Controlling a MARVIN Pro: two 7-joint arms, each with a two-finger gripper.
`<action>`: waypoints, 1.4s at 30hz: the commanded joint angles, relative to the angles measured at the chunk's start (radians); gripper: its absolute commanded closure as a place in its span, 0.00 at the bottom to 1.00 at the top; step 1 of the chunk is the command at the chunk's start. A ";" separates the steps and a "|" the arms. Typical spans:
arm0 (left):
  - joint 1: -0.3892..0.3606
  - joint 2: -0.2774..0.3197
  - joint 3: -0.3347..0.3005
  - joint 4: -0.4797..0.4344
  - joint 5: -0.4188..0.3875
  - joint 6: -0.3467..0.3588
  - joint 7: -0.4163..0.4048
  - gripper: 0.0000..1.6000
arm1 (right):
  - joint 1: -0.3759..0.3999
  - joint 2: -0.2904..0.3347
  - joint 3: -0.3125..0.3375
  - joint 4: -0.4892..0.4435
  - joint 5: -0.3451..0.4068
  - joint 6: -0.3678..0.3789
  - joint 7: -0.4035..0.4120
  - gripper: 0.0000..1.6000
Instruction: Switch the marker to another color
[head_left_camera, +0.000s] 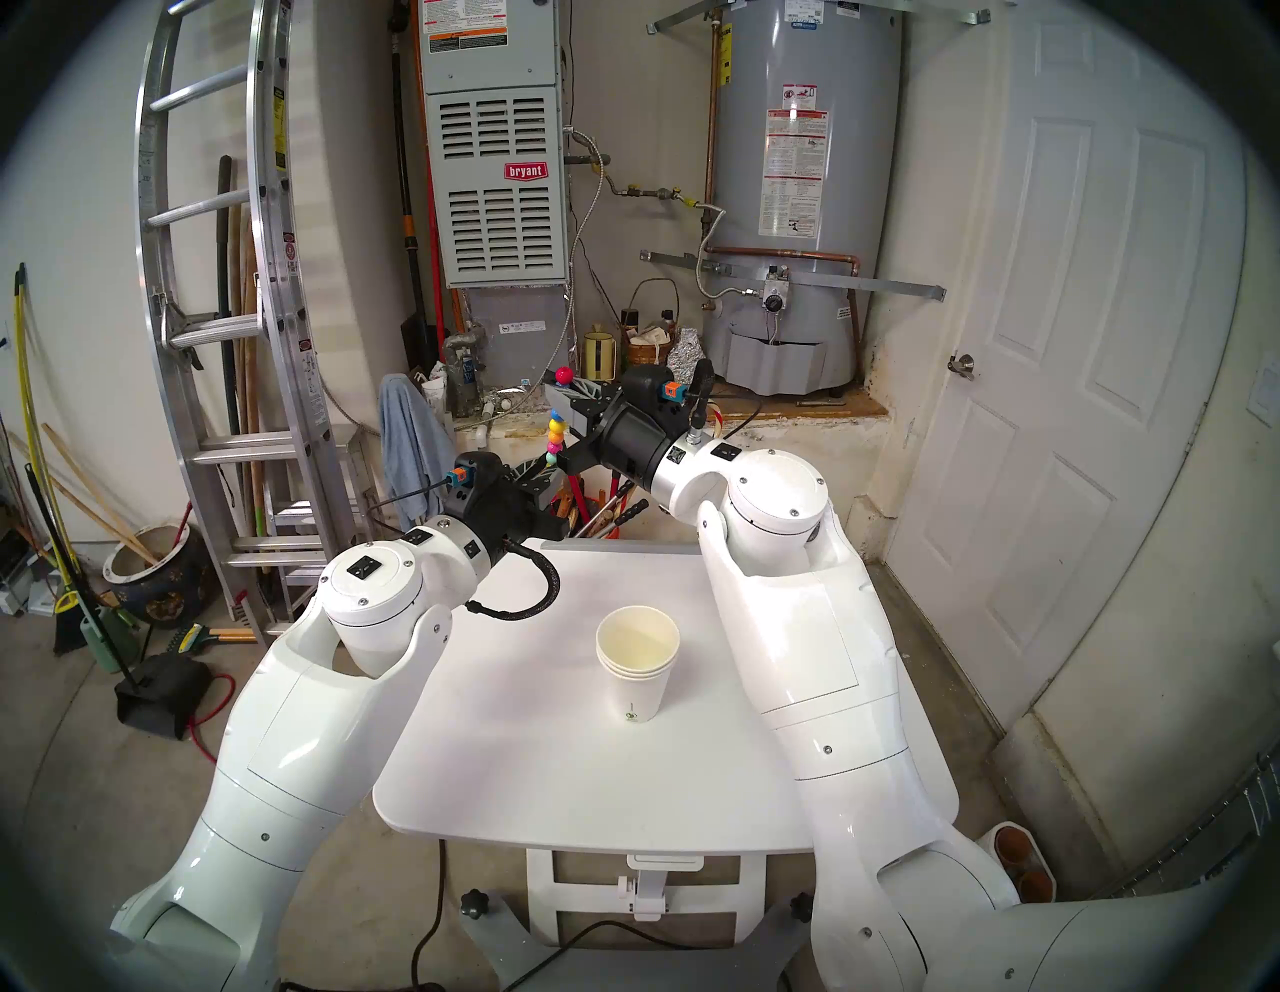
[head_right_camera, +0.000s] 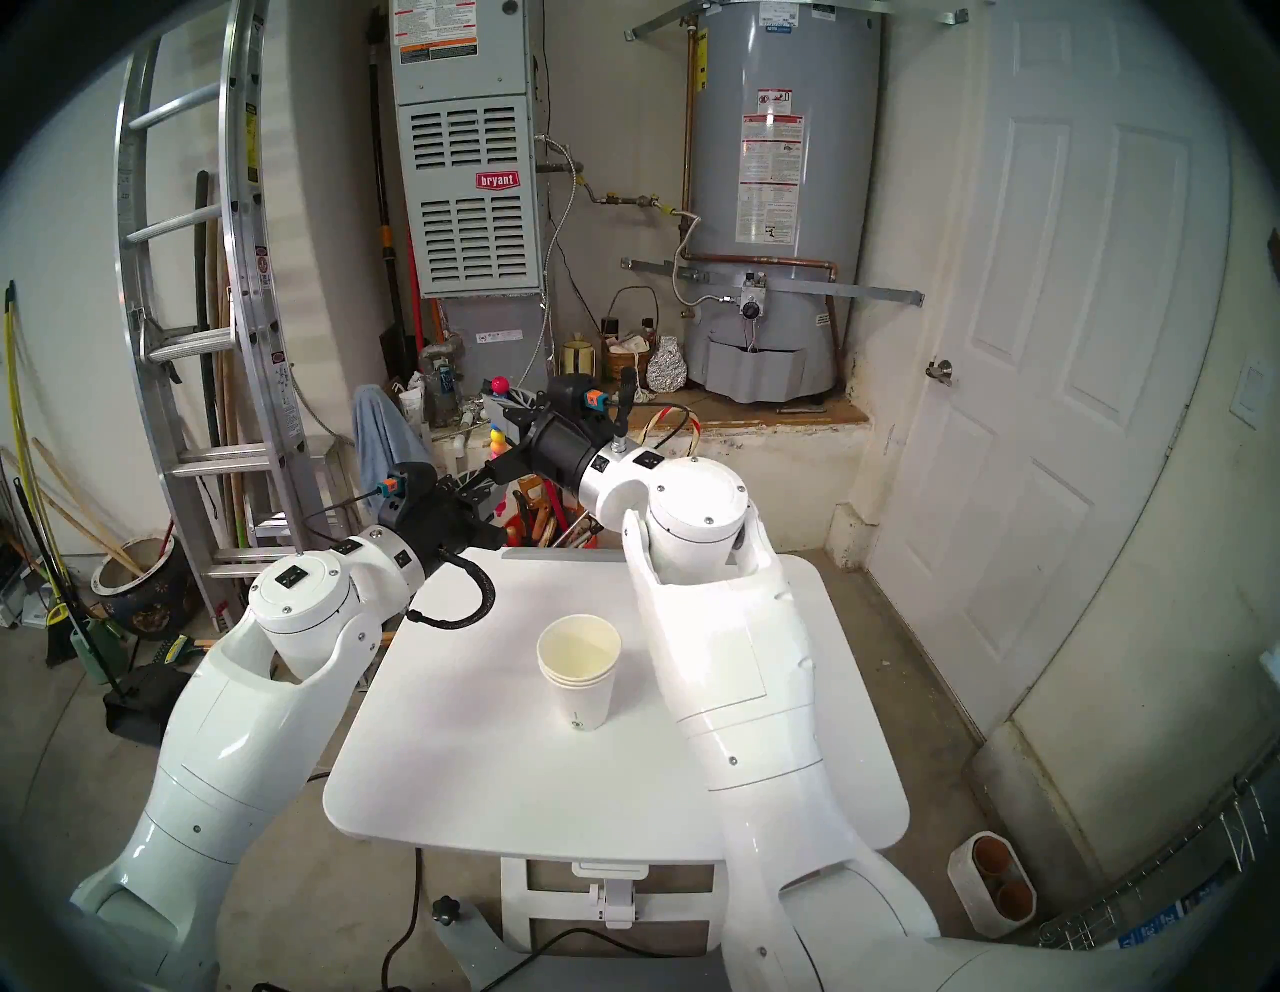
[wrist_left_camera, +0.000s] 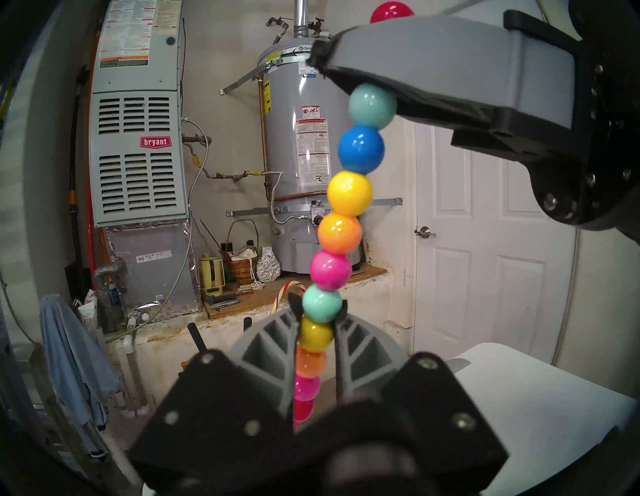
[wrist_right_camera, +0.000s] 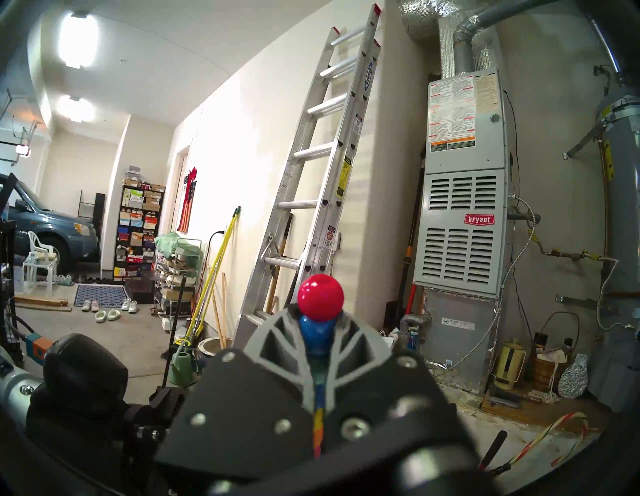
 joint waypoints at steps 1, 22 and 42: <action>-0.003 0.003 -0.003 0.006 0.000 -0.005 -0.004 1.00 | 0.032 -0.027 0.010 -0.023 0.017 -0.018 -0.008 1.00; 0.021 0.015 -0.013 0.020 -0.006 -0.013 0.008 1.00 | 0.050 -0.034 0.039 -0.033 0.016 -0.042 -0.031 1.00; -0.012 -0.064 -0.175 -0.154 -0.180 0.017 0.091 1.00 | 0.091 0.022 -0.014 0.114 -0.182 -0.171 -0.118 1.00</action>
